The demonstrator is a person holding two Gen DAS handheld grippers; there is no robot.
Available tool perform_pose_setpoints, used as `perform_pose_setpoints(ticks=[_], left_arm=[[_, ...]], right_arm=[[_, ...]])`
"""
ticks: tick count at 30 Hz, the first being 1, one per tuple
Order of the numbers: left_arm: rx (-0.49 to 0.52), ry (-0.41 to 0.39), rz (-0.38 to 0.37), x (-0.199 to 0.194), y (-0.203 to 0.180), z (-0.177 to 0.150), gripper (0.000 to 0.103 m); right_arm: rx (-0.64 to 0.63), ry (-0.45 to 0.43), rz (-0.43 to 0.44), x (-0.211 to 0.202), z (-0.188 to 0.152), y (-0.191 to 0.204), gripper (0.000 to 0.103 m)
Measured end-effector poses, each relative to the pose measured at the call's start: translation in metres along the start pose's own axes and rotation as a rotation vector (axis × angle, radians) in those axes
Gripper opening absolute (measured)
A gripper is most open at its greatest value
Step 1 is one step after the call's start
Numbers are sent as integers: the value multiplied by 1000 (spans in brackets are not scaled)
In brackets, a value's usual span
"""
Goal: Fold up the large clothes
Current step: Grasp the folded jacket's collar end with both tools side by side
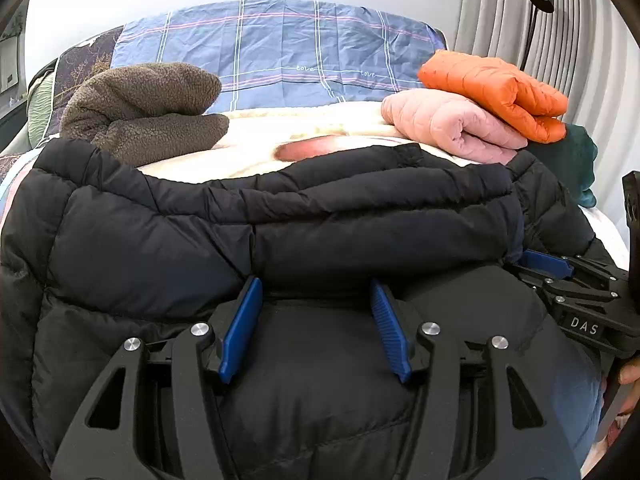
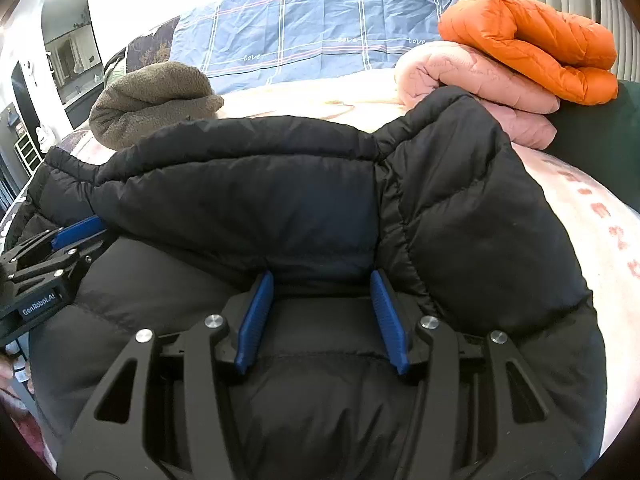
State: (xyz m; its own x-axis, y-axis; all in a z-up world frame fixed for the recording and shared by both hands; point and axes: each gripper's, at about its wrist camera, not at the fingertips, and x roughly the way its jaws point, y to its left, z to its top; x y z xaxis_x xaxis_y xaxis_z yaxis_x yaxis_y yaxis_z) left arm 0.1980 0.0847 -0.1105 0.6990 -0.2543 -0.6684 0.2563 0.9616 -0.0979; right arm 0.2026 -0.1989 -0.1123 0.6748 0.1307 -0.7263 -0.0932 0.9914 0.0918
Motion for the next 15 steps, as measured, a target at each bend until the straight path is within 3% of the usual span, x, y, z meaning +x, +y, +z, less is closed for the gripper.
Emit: perform_pose_setpoints(ticks=[15], left_arm=[[5,11,10,4,-2,0,58]], right_arm=[[-11,0,-16,4,0,1,52]])
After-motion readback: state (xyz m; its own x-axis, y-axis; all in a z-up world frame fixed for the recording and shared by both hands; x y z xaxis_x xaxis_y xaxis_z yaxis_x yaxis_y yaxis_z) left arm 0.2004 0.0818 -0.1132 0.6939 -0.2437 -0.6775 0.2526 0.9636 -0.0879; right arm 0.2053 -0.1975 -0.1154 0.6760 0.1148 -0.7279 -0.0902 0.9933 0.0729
